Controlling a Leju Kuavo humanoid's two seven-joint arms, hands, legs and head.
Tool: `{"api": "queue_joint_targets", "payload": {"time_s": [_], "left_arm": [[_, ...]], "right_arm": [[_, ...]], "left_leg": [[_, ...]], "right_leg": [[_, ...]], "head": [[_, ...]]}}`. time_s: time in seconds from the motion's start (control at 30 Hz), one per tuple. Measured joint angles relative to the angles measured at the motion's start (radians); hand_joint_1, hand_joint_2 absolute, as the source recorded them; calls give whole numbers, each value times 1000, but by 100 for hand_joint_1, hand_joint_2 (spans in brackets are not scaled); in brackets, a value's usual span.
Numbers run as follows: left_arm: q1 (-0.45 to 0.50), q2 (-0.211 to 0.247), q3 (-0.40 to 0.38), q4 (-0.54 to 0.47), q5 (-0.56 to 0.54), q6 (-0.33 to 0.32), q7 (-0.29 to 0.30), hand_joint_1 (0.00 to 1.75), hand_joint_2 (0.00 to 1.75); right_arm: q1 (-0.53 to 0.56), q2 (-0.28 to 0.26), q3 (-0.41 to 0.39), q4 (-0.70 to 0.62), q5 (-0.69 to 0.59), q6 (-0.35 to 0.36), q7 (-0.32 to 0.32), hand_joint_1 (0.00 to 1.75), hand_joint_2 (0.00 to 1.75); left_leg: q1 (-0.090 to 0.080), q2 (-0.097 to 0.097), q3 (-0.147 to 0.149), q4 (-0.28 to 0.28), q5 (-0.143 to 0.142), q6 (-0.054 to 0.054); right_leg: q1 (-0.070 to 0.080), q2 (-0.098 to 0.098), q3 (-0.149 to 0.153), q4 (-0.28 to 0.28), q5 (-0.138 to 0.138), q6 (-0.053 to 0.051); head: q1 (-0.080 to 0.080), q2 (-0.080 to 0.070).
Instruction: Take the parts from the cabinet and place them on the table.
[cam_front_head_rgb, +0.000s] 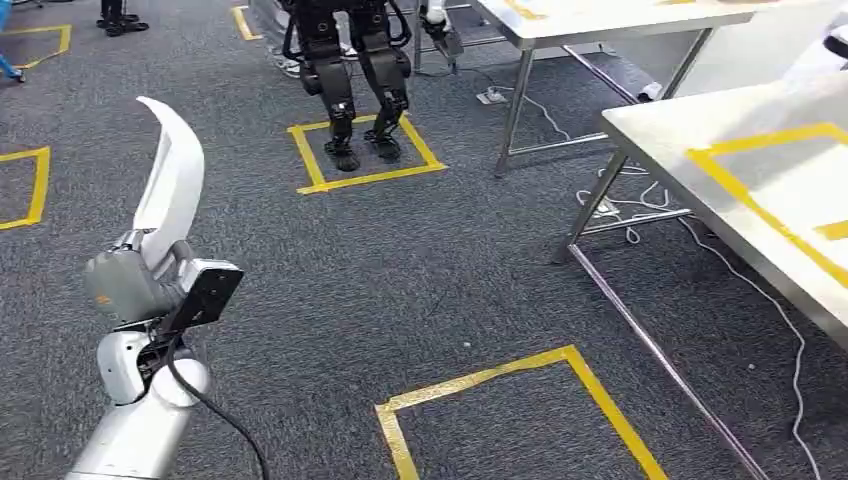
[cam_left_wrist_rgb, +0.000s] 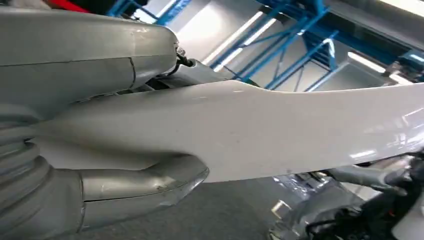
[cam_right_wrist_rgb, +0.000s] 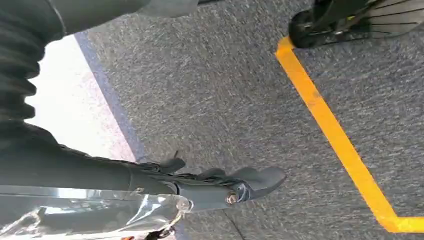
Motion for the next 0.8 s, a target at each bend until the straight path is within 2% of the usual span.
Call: {"api": "queue_joint_targets", "payload": {"time_s": [0.03, 0.07, 0.13, 0.17, 0.2, 0.23, 0.27, 0.33, 0.37, 0.43, 0.47, 0.5, 0.53, 0.57, 0.6, 0.63, 0.67, 0.7, 0.73, 0.77, 0.8], "left_arm": [[0, 0, 0, 0, -1, 0, 0, 175, 175], [-1, 2, 0, 0, -3, 0, 0, 175, 175], [-1, -1, -3, 0, -3, 0, -2, 175, 175], [-2, -4, -5, 0, -3, -1, -2, 175, 175], [-2, -3, -5, 0, -3, 0, -2, 175, 175], [-3, -2, -5, 1, -4, 0, -2, 175, 175], [-3, -2, -5, 1, -5, 0, -2, 175, 175], [3, 2, -6, 2, -5, -1, -2, 175, 175], [5, 4, -6, 3, -5, -1, -2, 175, 175], [5, 4, -6, 4, -5, -1, -2, 175, 175], [5, 4, -6, 4, -5, -1, -2, 175, 175], [5, 4, -6, 4, -5, 0, -2, 175, 175], [5, 5, -6, 4, -5, 0, -2, 175, 175], [5, 6, -6, 4, -5, -1, -2, 175, 175], [3, 6, -6, 5, -5, 0, -2, 175, 175], [3, 5, -7, 5, -5, -1, -2, 175, 175], [1, 5, -7, 5, -5, -1, -2, 175, 175], [-3, 4, -7, 5, -5, -1, -2, 175, 175], [-2, 2, -7, 5, -5, -1, -2, 175, 175], [-2, 2, -8, 5, -5, -1, -2, 175, 175], [-1, 2, -8, 5, -6, -1, -2, 175, 175]], "right_arm": [[-4, 0, 2, 0, 3, 0, 0, 0, 175], [-6, 0, 3, 0, 3, -1, 0, 0, 175], [-4, 0, 6, 0, 5, -1, 2, 0, 175], [-3, 0, 7, 0, 5, -2, 2, 0, 175], [-2, 0, 8, 0, 5, -2, 2, 0, 175], [-2, 0, 8, 0, 5, -4, 5, 0, 175], [-4, -1, 8, 1, 6, -6, 5, 0, 175], [-9, 0, 8, 1, 7, -6, 5, 0, 175], [-9, 0, 8, 1, 7, -6, 5, 0, 175], [-6, 0, 8, 1, 7, -6, 5, 0, 175], [-5, 0, 9, 1, 7, -6, 5, 0, 175], [-4, 1, 9, 1, 7, -6, 5, 0, 175], [-4, 1, 9, 1, 7, -6, 5, 0, 175], [-5, 0, 9, 1, 7, -6, 5, 0, 175], [-9, 0, 9, 1, 7, -6, 5, 0, 175], [-9, 0, 9, 1, 7, -6, 5, 0, 175], [-5, 0, 9, 1, 7, -6, 5, 0, 175], [0, 0, 9, 1, 7, -6, 5, 0, 175], [2, 0, 10, 1, 6, -6, 5, 0, 175], [1, 0, 11, 1, 6, -6, 6, 0, 175], [-4, 0, 13, 1, 6, -6, 6, 0, 175]], "left_leg": [[-8, 8, 4, 0, -7, -7], [-9, 13, 7, 1, -12, -13], [-5, 29, 16, -7, -14, -23], [-4, 39, 24, -10, -19, -32], [2, 23, 25, -7, -22, -37], [1, -26, 9, 32, -38, -37], [0, -45, -28, 100, -69, -39], [-1, -56, -134, 267, -123, -42], [-1, -58, -171, 308, -120, -42], [-1, -59, -184, 294, -78, -41], [-1, -60, -173, 251, -32, -40], [0, -65, -146, 174, 29, -40], [2, -85, -112, 83, 88, -43], [7, -123, -91, 33, 101, -48], [9, -131, -67, -6, 67, -40], [3, -123, -68, 0, 62, -30], [3, -115, -68, -6, 57, -20], [2, -105, -63, -7, 55, -11], [5, -99, -52, -10, 52, -3], [3, -93, -41, -10, 45, 5], [0, -84, -33, -10, 36, 10]], "right_leg": [[13, -27, 19, -31, -21, -2], [9, -13, 22, -34, -17, -16], [16, 6, 18, -31, -24, -27], [16, 16, 23, -38, -24, -35], [6, 25, 34, -45, -21, -40], [6, 36, 44, -49, -25, -47], [4, 43, 49, -49, -29, -52], [5, 68, 61, -49, -40, -58], [5, 83, 67, -49, -45, -58], [4, 101, 78, -49, -53, -56], [2, 114, 88, -49, -60, -54], [0, 129, 102, -49, -68, -50], [-5, 142, 114, -49, -78, -44], [-3, 154, 110, -49, -87, -35], [-3, 170, 113, -44, -97, -28], [-6, 177, 110, -57, -96, -23], [-7, 181, 123, -55, -88, -14], [-7, 181, 125, -62, -94, -11], [-7, 164, 123, -59, -100, -9], [0, 102, 110, -23, -107, -4], [0, 69, 70, 41, -122, -2]], "head": [[0, 0], [-4, 0], [-3, 0], [-2, 0], [-2, 0], [-7, 0], [-9, 0], [-11, 0], [-13, 0], [-12, 0], [-11, 0], [-12, 0], [-11, 0], [-11, 0], [-13, 0], [-13, 0], [-16, 0], [-16, 0], [-15, 0], [-10, 0], [-4, 0]]}}
